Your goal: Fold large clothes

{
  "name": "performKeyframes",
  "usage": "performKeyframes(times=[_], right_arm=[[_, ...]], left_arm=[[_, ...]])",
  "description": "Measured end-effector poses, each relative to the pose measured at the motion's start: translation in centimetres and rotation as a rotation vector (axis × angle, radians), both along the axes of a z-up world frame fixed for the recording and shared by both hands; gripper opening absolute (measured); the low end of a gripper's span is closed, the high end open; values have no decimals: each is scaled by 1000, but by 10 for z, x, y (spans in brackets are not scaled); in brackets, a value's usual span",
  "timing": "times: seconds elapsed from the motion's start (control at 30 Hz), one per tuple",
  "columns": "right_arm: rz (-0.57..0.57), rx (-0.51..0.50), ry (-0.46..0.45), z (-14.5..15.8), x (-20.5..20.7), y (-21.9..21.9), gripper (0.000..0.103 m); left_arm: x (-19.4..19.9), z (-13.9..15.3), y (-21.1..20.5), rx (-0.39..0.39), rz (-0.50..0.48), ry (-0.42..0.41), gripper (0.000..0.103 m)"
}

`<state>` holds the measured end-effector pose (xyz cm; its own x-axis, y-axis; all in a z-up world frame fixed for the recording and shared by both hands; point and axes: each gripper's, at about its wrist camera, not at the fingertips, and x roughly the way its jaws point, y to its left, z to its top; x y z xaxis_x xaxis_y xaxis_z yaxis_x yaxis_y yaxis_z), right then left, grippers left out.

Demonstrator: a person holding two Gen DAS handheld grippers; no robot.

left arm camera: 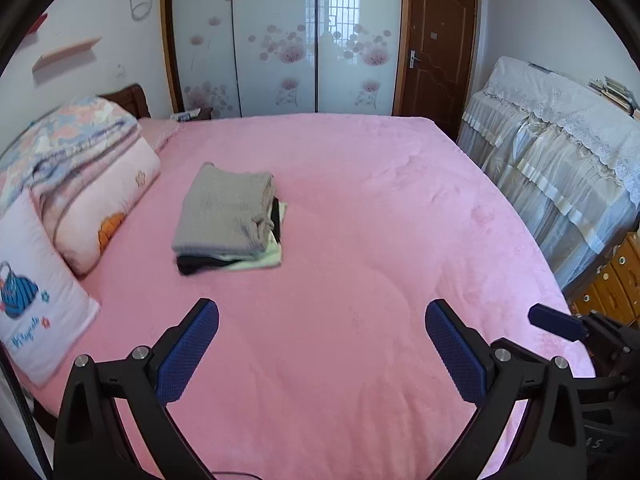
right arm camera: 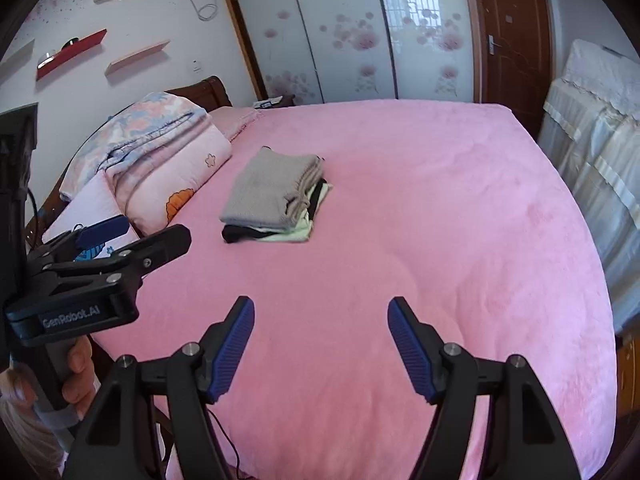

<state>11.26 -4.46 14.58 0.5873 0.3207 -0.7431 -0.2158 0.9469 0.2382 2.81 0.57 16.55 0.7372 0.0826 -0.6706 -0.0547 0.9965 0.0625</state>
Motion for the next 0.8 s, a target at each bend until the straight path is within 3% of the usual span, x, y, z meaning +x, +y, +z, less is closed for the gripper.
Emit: performKeyframes(times=[0.13, 0.47, 0.8], right_arm=[[-19, 14, 19, -11, -29, -14, 70], [-82, 18, -62, 1, -81, -39, 70], [-176, -16, -101, -28, -105, -41, 70]], left_arm=[[-23, -14, -9, 35, 62, 20, 103], [-85, -20, -31, 46, 123, 10, 103], [-95, -64, -41, 64, 114, 22, 103]])
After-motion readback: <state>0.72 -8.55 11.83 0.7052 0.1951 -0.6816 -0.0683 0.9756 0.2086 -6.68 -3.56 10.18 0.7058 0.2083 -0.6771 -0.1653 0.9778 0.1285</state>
